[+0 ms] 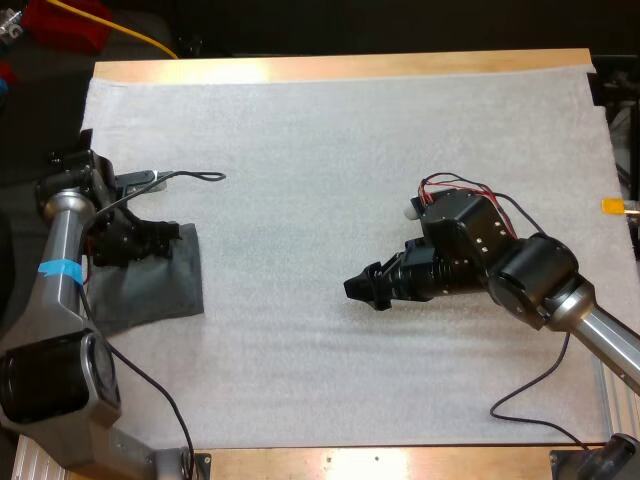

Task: Pick towel from pile, fold and stack

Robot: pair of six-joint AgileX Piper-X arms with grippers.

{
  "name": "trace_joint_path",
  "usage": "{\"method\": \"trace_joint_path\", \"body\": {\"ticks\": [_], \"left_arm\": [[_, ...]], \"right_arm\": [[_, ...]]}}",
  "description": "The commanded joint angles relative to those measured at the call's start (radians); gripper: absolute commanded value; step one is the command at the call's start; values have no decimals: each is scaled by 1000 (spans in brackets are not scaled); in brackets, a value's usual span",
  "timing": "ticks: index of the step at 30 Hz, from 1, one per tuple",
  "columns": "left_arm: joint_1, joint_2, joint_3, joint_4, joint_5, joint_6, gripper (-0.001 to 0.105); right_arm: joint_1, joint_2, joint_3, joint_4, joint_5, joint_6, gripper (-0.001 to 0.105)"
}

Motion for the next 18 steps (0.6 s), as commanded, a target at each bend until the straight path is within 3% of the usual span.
{"method": "trace_joint_path", "body": {"ticks": [1,10,18], "left_arm": [[-2,6,-2,-1,26,-5,68],[-2,-20,-61,44,42,-16,68],[-2,-165,-107,60,65,-16,68]], "right_arm": [[2,-10,-3,16,-9,-2,75],[2,-10,-3,16,-9,-2,75],[2,-10,-3,16,-9,-2,75]]}}
